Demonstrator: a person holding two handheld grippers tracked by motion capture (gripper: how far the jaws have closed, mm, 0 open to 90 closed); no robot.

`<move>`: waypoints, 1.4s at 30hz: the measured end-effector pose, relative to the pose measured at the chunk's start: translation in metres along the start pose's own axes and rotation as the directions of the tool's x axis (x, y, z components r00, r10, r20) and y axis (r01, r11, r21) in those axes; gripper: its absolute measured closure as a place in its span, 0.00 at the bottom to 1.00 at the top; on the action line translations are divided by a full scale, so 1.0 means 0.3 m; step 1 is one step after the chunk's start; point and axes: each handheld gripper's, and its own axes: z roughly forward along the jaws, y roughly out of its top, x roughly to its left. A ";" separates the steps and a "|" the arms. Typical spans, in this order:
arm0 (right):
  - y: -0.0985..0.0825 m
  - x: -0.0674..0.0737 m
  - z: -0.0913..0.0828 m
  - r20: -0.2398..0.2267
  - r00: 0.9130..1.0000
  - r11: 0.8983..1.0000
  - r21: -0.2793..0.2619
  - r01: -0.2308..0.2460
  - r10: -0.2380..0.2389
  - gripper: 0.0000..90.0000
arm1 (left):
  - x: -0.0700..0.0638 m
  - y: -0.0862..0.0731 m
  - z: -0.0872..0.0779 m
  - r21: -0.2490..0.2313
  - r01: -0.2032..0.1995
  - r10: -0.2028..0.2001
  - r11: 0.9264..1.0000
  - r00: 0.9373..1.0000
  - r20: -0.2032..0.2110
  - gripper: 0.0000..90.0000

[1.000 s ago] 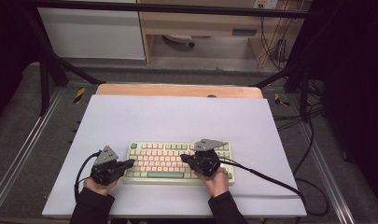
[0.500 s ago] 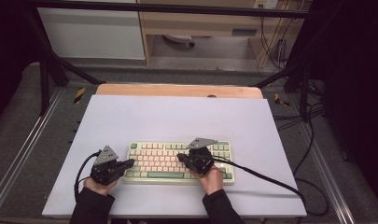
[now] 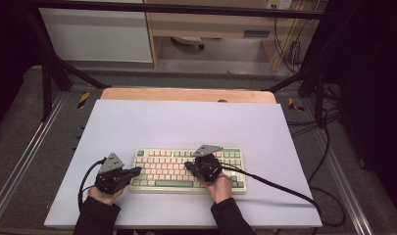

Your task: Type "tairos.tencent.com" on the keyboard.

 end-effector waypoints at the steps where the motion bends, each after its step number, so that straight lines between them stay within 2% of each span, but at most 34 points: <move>1: 0.000 0.000 0.002 0.001 1.000 1.000 0.004 -0.002 0.002 1.00 | 0.000 0.000 0.000 0.001 0.000 0.000 1.000 1.000 0.001 1.00; 7: 0.000 0.001 0.001 0.001 1.000 1.000 0.010 0.005 -0.005 1.00 | -0.002 0.000 0.001 0.001 -0.002 0.002 1.000 1.000 0.002 1.00; 11: 0.012 0.005 -0.025 -0.017 1.000 0.999 -0.028 -0.017 0.017 1.00 | -0.004 0.001 0.000 -0.001 -0.002 0.002 1.000 1.000 0.003 1.00; 13: 0.016 0.007 -0.039 -0.015 1.000 0.999 -0.044 -0.006 0.006 1.00 | -0.006 0.002 0.001 0.000 -0.005 0.005 1.000 1.000 0.004 1.00; 18: 0.019 0.010 -0.068 -0.017 1.000 0.999 -0.047 -0.002 0.001 1.00 | -0.018 0.008 0.003 -0.001 -0.010 0.010 1.000 1.000 0.005 1.00; 22: 0.009 0.008 -0.082 -0.025 1.000 0.998 -0.055 0.003 -0.004 1.00 | -0.025 0.014 0.005 -0.001 -0.013 0.013 1.000 1.000 0.002 1.00; 29: -0.017 -0.005 -0.116 -0.039 0.999 0.998 -0.067 -0.020 0.018 1.00 | -0.039 0.024 0.020 0.007 -0.019 0.019 1.000 1.000 0.001 1.00; 42: -0.054 -0.037 -0.167 -0.034 0.999 0.998 -0.066 -0.022 0.020 1.00 | -0.082 0.072 0.060 0.018 -0.050 0.050 0.999 0.999 0.014 1.00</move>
